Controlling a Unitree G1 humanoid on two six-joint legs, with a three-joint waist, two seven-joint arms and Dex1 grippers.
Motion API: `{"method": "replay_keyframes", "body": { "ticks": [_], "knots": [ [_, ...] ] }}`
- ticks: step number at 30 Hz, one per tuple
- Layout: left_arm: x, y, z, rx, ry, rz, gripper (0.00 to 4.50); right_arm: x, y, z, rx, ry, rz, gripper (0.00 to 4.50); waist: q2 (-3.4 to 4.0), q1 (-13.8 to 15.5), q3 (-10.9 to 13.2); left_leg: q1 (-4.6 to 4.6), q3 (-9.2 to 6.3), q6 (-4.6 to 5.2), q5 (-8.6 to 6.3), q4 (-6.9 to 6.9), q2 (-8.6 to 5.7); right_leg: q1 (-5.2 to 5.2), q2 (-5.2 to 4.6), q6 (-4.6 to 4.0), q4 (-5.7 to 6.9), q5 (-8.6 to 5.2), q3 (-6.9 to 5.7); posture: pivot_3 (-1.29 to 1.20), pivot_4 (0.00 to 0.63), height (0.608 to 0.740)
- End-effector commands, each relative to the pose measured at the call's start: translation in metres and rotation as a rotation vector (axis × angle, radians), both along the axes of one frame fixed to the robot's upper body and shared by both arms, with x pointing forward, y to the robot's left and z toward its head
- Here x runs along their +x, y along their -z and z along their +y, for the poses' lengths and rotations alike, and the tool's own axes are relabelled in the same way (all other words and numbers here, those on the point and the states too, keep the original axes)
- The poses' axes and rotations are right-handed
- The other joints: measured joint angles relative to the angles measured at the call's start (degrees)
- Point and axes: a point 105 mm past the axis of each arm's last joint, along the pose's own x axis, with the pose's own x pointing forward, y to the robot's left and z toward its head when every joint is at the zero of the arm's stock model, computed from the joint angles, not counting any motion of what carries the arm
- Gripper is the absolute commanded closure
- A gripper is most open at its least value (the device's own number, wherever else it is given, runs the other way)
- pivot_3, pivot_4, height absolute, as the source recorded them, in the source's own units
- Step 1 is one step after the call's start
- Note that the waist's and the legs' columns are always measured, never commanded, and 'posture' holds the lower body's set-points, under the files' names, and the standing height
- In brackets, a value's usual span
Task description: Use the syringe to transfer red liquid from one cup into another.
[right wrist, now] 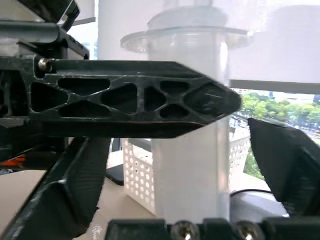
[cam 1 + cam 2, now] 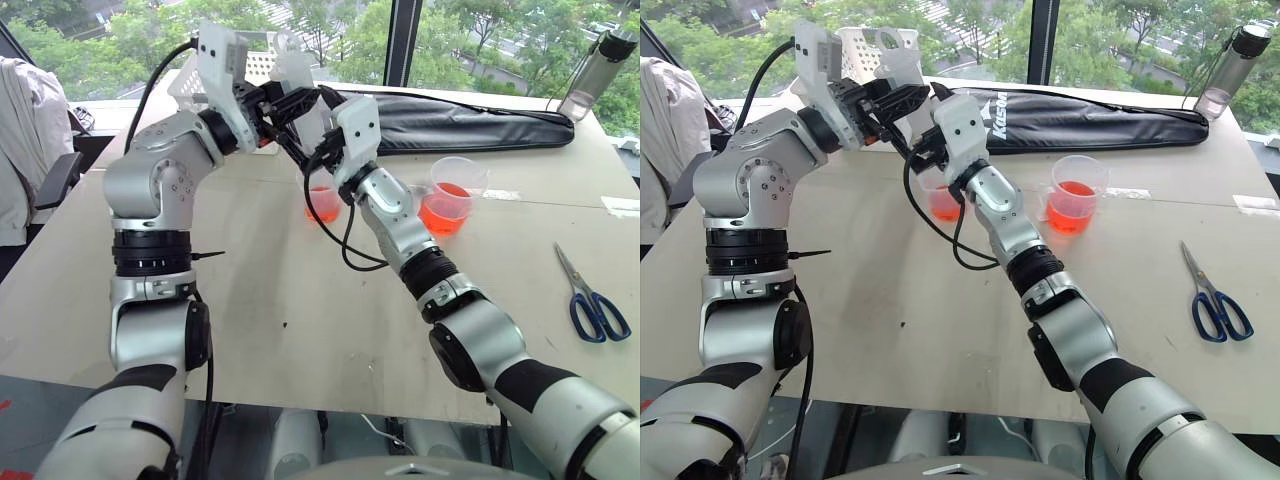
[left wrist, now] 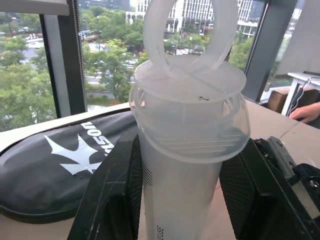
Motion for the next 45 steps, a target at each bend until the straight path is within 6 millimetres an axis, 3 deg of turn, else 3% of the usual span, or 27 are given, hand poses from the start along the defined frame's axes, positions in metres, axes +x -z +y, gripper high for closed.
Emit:
{"method": "replay_keyframes", "body": {
  "ticks": [1,6,12,16,23,27,34,40,43,45],
  "knots": [
    [-0.001,-0.02,0.009,-0.058,-0.023,-0.058,2.96,-0.021,-0.022,0.016,0.045,-0.084,-0.04,0.0,0.0,0.02,0.0,0.0,-0.01,0.0,0.0,0.0,0.0,0.0,0.0,0.0,0.0,0.0,0.0,0.0,0.15,0.724],
    [0.002,-0.021,0.025,-0.16,-0.052,-0.003,2.96,-0.039,-0.016,-0.017,-0.033,-0.174,-0.053,0.0,-0.01,0.32,-0.01,-0.03,-0.03,0.0,0.0,-0.01,0.0,0.01,0.0,0.0,-0.02,0.0,-0.02,0.0,0.15,0.724],
    [0.0,-0.024,0.056,-0.3,-0.075,0.124,2.96,-0.074,-0.015,-0.071,-0.07,-0.207,-0.048,0.0,-0.02,0.61,0.0,-0.1,-0.09,0.02,-0.01,0.1,0.0,0.01,-0.01,0.01,0.0,0.0,-0.08,0.0,0.15,0.724],
    [-0.007,-0.017,0.092,-0.399,-0.108,0.342,2.96,-0.109,0.001,-0.109,-0.198,-0.268,-0.008,0.0,-0.04,0.31,0.0,-0.04,-0.19,0.02,-0.01,0.08,0.0,0.03,0.03,0.01,0.02,-0.01,-0.14,0.0,0.15,0.724],
    [-0.026,0.013,0.129,-0.385,-0.182,0.652,2.96,-0.149,0.037,-0.151,-0.384,-0.311,0.151,0.0,-0.11,0.52,0.02,0.03,-0.2,0.04,-0.02,0.04,-0.01,0.05,0.03,0.0,0.01,-0.03,-0.16,0.0,0.15,0.724],
    [-0.032,0.057,0.12,-0.239,-0.18,0.868,2.96,-0.167,0.062,-0.172,-0.521,-0.303,0.238,0.0,-0.24,1.55,0.01,0.04,-0.19,0.04,-0.03,0.07,-0.02,0.09,0.02,-0.01,-0.01,-0.03,-0.14,0.0,0.15,0.724],
    [-0.012,0.112,0.102,-0.113,-0.195,1.018,2.96,-0.183,0.071,-0.181,-0.544,-0.271,0.296,0.0,-0.36,2.46,-0.01,0.05,-0.23,0.05,-0.02,0.18,-0.05,0.14,0.01,-0.03,-0.01,-0.04,-0.16,0.0,0.15,0.724],
    [0.006,0.143,0.072,0.042,-0.16,1.042,2.96,-0.192,0.072,-0.18,-0.549,-0.229,0.31,0.0,-0.53,3.47,0.06,0.03,-0.24,0.06,-0.03,0.18,-0.07,0.15,0.02,-0.03,-0.07,-0.05,-0.14,0.0,0.15,0.724],
    [0.009,0.15,0.071,0.082,-0.166,1.041,2.96,-0.196,0.073,-0.179,-0.551,-0.215,0.325,0.0,-0.55,3.17,0.04,0.03,-0.26,0.06,-0.03,0.19,-0.09,0.18,0.01,-0.03,-0.07,-0.05,-0.15,0.0,0.15,0.724],
    [0.009,0.153,0.073,0.092,-0.183,1.055,1.94,-0.199,0.075,-0.183,-0.56,-0.187,0.348,0.0,-0.55,2.87,0.04,0.06,-0.25,0.06,-0.03,0.2,-0.1,0.2,0.01,-0.03,-0.07,-0.04,-0.12,0.0,0.15,0.724]
  ]
}}
